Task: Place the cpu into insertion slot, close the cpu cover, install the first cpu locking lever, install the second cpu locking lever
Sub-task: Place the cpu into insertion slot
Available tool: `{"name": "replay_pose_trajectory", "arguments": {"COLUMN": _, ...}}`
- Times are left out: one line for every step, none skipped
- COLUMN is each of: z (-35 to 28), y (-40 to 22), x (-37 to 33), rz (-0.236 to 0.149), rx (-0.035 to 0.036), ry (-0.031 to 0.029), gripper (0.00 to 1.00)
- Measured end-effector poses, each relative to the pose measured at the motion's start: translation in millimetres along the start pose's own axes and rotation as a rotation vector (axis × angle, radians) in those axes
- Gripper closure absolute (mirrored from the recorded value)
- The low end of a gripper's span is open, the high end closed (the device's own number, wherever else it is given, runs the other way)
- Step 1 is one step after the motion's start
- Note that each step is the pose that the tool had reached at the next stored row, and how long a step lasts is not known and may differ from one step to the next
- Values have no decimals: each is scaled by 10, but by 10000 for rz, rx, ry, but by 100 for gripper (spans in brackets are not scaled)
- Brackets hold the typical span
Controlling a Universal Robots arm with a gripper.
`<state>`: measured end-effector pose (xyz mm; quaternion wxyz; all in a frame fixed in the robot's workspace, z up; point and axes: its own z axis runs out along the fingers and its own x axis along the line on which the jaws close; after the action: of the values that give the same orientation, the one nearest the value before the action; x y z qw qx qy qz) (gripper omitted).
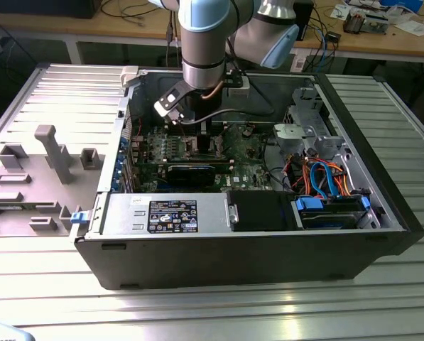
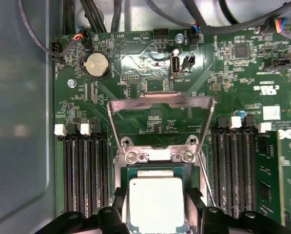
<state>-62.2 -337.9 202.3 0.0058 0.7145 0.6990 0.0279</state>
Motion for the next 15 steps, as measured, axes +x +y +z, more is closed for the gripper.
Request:
{"name": "replay_pose_trajectory", "arguments": {"z": -8, "y": 1, "x": -1, "rz": 0, "rx": 0, "ry": -2, "gripper": 42}}
{"name": "replay_pose_trajectory", "arguments": {"z": -10, "y": 1, "x": -4, "rz": 0, "rx": 0, "ry": -7, "gripper": 42}}
{"name": "replay_pose_trajectory", "arguments": {"z": -11, "y": 1, "x": -13, "rz": -1, "rx": 0, "ry": -15, "gripper": 42}}
{"name": "replay_pose_trajectory", "arguments": {"z": -11, "y": 1, "x": -24, "rz": -2, "rx": 0, "ry": -46, "gripper": 42}}
{"name": "replay_pose_trajectory", "arguments": {"z": -11, "y": 1, "x": -29, "rz": -3, "rx": -1, "ry": -86, "gripper": 42}}
{"name": "replay_pose_trajectory", "arguments": {"z": -12, "y": 1, "x": -31, "rz": -5, "rx": -3, "ry": -151, "gripper": 42}}
{"name": "replay_pose_trajectory", "arguments": {"z": -12, "y": 1, "x": -31, "rz": -11, "rx": -4, "ry": -252, "gripper": 42}}
{"name": "replay_pose_trajectory", "arguments": {"z": -12, "y": 1, "x": -32, "rz": -13, "rx": -4, "ry": -275, "gripper": 42}}
{"name": "replay_pose_trajectory", "arguments": {"z": -12, "y": 2, "x": -31, "rz": -15, "rx": -3, "ry": -276, "gripper": 42}}
{"name": "replay_pose_trajectory", "arguments": {"z": -11, "y": 2, "x": -28, "rz": -13, "rx": -3, "ry": -277, "gripper": 42}}
{"name": "replay_pose_trajectory", "arguments": {"z": -11, "y": 1, "x": -27, "rz": -13, "rx": -4, "ry": -277, "gripper": 42}}
{"name": "replay_pose_trajectory", "arguments": {"z": -19, "y": 2, "x": -27, "rz": -13, "rx": -3, "ry": -277, "gripper": 42}}
{"name": "replay_pose_trajectory", "arguments": {"z": -40, "y": 3, "x": -25, "rz": -13, "rx": -4, "ry": -276, "gripper": 42}}
{"name": "replay_pose_trajectory", "arguments": {"z": -65, "y": 4, "x": -25, "rz": -12, "rx": -3, "ry": -277, "gripper": 42}}
{"name": "replay_pose_trajectory", "arguments": {"z": -96, "y": 5, "x": -24, "rz": -13, "rx": -4, "ry": -276, "gripper": 42}}
